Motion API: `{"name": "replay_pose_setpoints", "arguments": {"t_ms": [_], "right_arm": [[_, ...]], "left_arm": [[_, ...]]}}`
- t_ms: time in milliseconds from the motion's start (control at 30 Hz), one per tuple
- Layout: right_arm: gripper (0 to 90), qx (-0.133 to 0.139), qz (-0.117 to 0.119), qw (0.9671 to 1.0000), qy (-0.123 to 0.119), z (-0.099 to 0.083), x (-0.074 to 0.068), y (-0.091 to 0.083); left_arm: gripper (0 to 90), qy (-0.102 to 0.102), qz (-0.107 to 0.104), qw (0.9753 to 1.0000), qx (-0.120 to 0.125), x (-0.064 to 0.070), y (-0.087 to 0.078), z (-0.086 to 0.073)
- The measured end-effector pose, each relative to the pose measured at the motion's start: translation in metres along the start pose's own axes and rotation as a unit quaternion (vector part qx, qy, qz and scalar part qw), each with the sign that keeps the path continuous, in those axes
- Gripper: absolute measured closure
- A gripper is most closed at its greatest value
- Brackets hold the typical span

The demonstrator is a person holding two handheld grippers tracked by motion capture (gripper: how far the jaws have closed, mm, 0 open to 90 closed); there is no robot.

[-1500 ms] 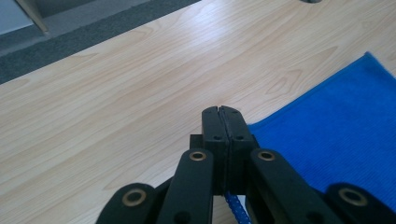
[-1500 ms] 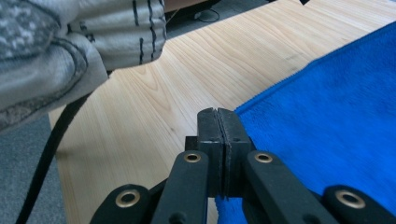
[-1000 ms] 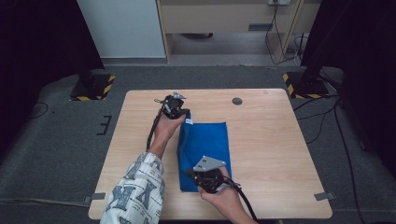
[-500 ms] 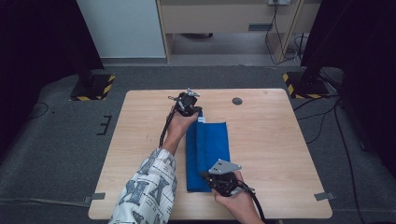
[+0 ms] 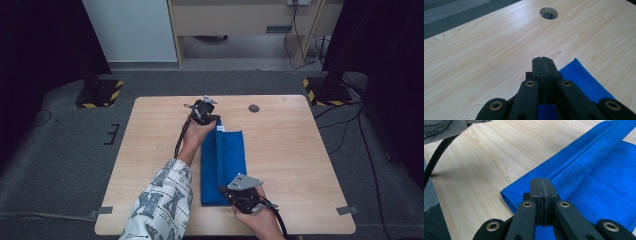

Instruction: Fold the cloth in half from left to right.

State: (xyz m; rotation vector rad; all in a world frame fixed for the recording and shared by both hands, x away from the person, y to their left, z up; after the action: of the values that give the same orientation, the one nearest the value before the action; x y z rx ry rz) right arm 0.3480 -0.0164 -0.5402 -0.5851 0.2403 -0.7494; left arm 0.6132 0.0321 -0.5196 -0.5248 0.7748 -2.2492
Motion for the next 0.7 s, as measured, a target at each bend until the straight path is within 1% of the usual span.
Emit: {"name": "replay_pose_setpoints", "arguments": {"t_ms": [67, 100, 133, 200, 267, 300, 467, 600, 633, 667, 700], "right_arm": [[89.7, 0.001, -0.002, 1.0000, -0.003, 0.000, 0.001, -0.002], [89.6, 0.000, -0.002, 1.0000, -0.001, -0.001, 0.001, -0.003], [89.6, 0.000, -0.002, 1.0000, -0.001, -0.001, 0.001, -0.003], [89.6, 0.001, -0.005, 1.0000, -0.004, -0.002, 0.002, -0.007], [89.6, 0.001, -0.007, 1.0000, -0.001, -0.003, 0.004, -0.009], [89.6, 0.000, -0.007, 1.0000, -0.002, -0.004, 0.004, -0.010], [89.6, 0.000, -0.013, 0.9999, 0.003, -0.007, 0.008, -0.015], [89.6, -0.002, -0.016, 0.9999, 0.005, -0.010, 0.012, -0.020], [89.6, -0.002, -0.016, 0.9999, 0.005, -0.010, 0.012, -0.020], [89.6, -0.002, -0.019, 0.9998, 0.007, -0.011, 0.013, -0.022], [89.6, -0.004, -0.018, 0.9998, 0.008, -0.012, 0.014, -0.023]], "left_arm": [[89.7, 0.002, -0.004, 1.0000, 0.000, 0.004, 0.002, 0.001], [89.8, 0.004, -0.006, 1.0000, -0.001, 0.006, 0.003, 0.002], [89.7, 0.004, -0.006, 1.0000, -0.001, 0.006, 0.003, 0.002], [89.8, 0.011, -0.011, 0.9999, -0.004, 0.013, 0.007, 0.004], [89.7, 0.015, -0.013, 0.9998, -0.007, 0.017, 0.010, 0.006], [89.7, 0.014, -0.016, 0.9998, -0.007, 0.020, 0.011, 0.007], [89.7, 0.021, -0.025, 0.9994, -0.014, 0.033, 0.021, 0.009], [89.7, 0.022, -0.029, 0.9990, -0.025, 0.039, 0.031, 0.005], [89.7, 0.022, -0.029, 0.9990, -0.025, 0.039, 0.031, 0.005], [89.7, 0.023, -0.026, 0.9989, -0.032, 0.040, 0.034, 0.003], [89.6, 0.023, -0.026, 0.9988, -0.033, 0.039, 0.036, 0.003]]}}
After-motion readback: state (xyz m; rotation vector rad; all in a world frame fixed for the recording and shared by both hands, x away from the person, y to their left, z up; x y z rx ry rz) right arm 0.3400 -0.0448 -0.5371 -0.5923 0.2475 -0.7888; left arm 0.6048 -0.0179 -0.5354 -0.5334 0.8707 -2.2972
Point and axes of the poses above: each handheld gripper's, and its own axes: y roughly forward along the jaws, z roughly out of its top, x roughly to its right, the point moved 10 cm from there along y, roughly forward along the jaws, and after that the axes turned 6 degrees about -z, right-handed, at the moved point
